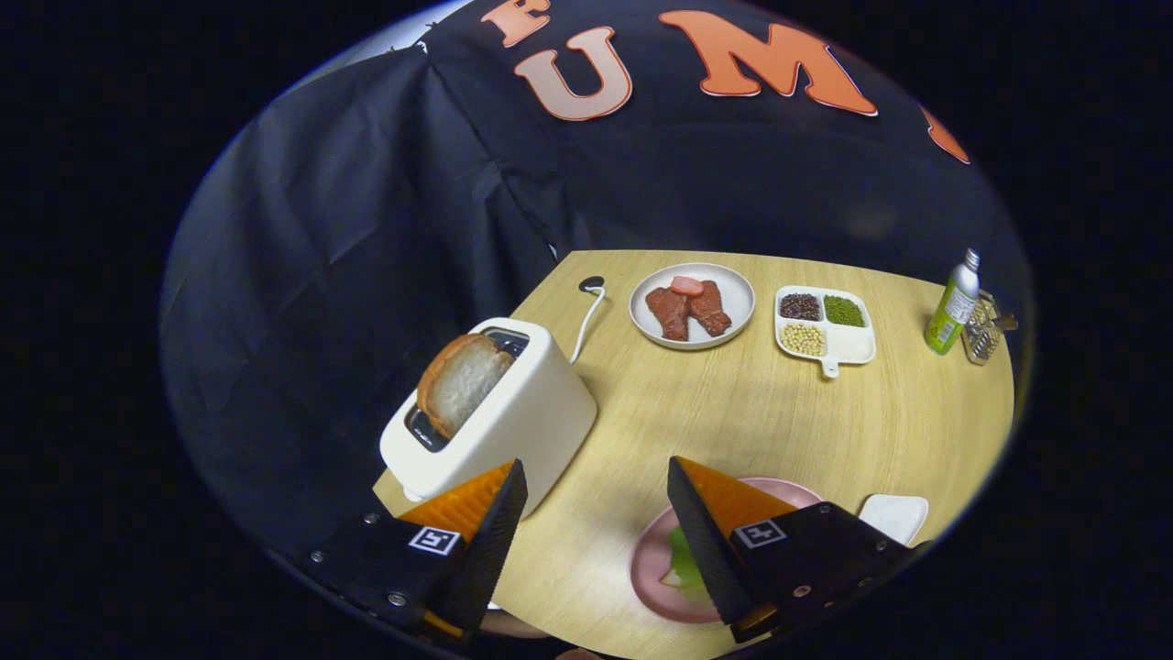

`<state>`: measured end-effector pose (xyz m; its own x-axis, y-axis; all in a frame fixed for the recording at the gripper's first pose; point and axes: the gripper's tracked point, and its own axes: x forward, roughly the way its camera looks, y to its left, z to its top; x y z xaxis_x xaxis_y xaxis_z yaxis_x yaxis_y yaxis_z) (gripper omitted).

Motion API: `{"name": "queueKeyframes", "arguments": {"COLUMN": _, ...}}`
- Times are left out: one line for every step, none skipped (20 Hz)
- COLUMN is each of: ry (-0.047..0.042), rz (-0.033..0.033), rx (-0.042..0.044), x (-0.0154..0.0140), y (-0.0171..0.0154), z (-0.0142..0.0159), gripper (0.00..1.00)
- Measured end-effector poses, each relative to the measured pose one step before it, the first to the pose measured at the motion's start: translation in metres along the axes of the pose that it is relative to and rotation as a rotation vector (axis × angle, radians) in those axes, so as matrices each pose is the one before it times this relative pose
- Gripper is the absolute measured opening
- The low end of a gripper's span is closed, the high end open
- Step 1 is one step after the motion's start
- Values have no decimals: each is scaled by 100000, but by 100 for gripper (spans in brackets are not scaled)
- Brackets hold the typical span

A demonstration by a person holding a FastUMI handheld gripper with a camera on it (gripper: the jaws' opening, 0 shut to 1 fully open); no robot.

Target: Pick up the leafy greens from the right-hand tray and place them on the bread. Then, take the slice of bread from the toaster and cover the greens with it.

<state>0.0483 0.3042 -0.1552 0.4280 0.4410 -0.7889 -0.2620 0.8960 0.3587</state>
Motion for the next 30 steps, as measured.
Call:
{"name": "queueKeyframes", "arguments": {"ry": 583, "rz": 2164, "rx": 1057, "x": 335, "y": 1213, "z": 604, "gripper": 93}}
{"name": "queueKeyframes", "arguments": {"ry": 644, "rz": 456, "rx": -531, "x": 242, "y": 589, "z": 742, "gripper": 93}}
{"name": "queueKeyframes", "arguments": {"ry": 204, "rz": -308, "rx": -1454, "x": 214, "y": 529, "z": 779, "gripper": 93}}
{"name": "queueKeyframes", "arguments": {"ry": 156, "rz": 679, "rx": -1397, "x": 485, "y": 705, "z": 541, "gripper": 93}}
{"name": "queueKeyframes", "arguments": {"ry": 464, "rz": 1215, "rx": -493, "x": 401, "y": 860, "z": 553, "gripper": 93}}
{"name": "queueKeyframes", "arguments": {"ry": 579, "rz": 1179, "rx": -422, "x": 285, "y": 1008, "z": 459, "gripper": 93}}
{"name": "queueKeyframes", "arguments": {"ry": 431, "rz": 607, "rx": -663, "x": 371, "y": 881, "z": 475, "gripper": 93}}
{"name": "queueKeyframes", "arguments": {"ry": 400, "rz": -6, "rx": -670, "x": 404, "y": 537, "z": 497, "gripper": 93}}
{"name": "queueKeyframes", "arguments": {"ry": 819, "rz": 667, "rx": -36, "x": 659, "y": 537, "z": 307, "gripper": 93}}
{"name": "queueKeyframes", "arguments": {"ry": 2562, "rz": 2040, "rx": 723, "x": 496, "y": 998, "z": -158, "gripper": 93}}
{"name": "queueKeyframes", "arguments": {"ry": 2924, "rz": 2075, "rx": 1409, "x": 485, "y": 866, "z": -155, "gripper": 93}}
{"name": "queueKeyframes", "arguments": {"ry": 1885, "rz": 464, "rx": 890, "x": 745, "y": 315, "z": -1, "gripper": 93}}
{"name": "queueKeyframes", "arguments": {"ry": 1562, "rz": -977, "rx": -6, "x": 730, "y": -251, "z": 53, "gripper": 93}}
{"name": "queueKeyframes", "arguments": {"ry": 973, "rz": -1174, "rx": -86, "x": 343, "y": -101, "z": 95, "gripper": 93}}
{"name": "queueKeyframes", "arguments": {"ry": 1294, "rz": -973, "rx": -93, "x": 400, "y": 101, "z": 43, "gripper": 93}}
{"name": "queueKeyframes", "arguments": {"ry": 1106, "rz": -412, "rx": 585, "x": 827, "y": -52, "z": 32, "gripper": 93}}
{"name": "queueKeyframes", "arguments": {"ry": 1286, "rz": -124, "rx": 898, "x": 193, "y": 203, "z": -37, "gripper": 92}}
{"name": "queueKeyframes", "arguments": {"ry": 1091, "rz": 273, "rx": 1206, "x": 346, "y": 178, "z": -65, "gripper": 90}}
{"name": "queueKeyframes", "arguments": {"ry": 2059, "rz": 216, "rx": 314, "x": 389, "y": 128, "z": -228, "gripper": 88}}
{"name": "queueKeyframes", "arguments": {"ry": 1119, "rz": -393, "rx": 431, "x": 434, "y": -126, "z": -81, "gripper": 83}}
{"name": "queueKeyframes", "arguments": {"ry": 1515, "rz": -909, "rx": 124, "x": 467, "y": -258, "z": -153, "gripper": 80}}
{"name": "queueKeyframes", "arguments": {"ry": 1492, "rz": -398, "rx": 612, "x": 404, "y": -104, "z": -425, "gripper": 72}}
{"name": "queueKeyframes", "arguments": {"ry": 2179, "rz": 346, "rx": 708, "x": 278, "y": 8, "z": -376, "gripper": 69}}
{"name": "queueKeyframes", "arguments": {"ry": 2174, "rz": 674, "rx": 1646, "x": 99, "y": 226, "z": -447, "gripper": 62}}
{"name": "queueKeyframes", "arguments": {"ry": 1360, "rz": 766, "rx": 555, "x": 176, "y": 205, "z": -198, "gripper": 59}}
{"name": "queueKeyframes", "arguments": {"ry": 752, "rz": 161, "rx": -402, "x": -25, "y": -273, "z": 54, "gripper": 54}}
{"name": "queueKeyframes", "arguments": {"ry": -172, "rz": -23, "rx": -6, "x": 210, "y": -214, "z": 149, "gripper": 50}}
{"name": "queueKeyframes", "arguments": {"ry": -409, "rz": 725, "rx": -142, "x": 7, "y": -1, "z": 81, "gripper": 45}}
{"name": "queueKeyframes", "arguments": {"ry": -1569, "rz": -1033, "rx": -221, "x": -36, "y": -412, "z": 269, "gripper": 42}}
{"name": "queueKeyframes", "arguments": {"ry": -2210, "rz": -1157, "rx": 283, "x": -457, "y": -445, "z": 295, "gripper": 30}}
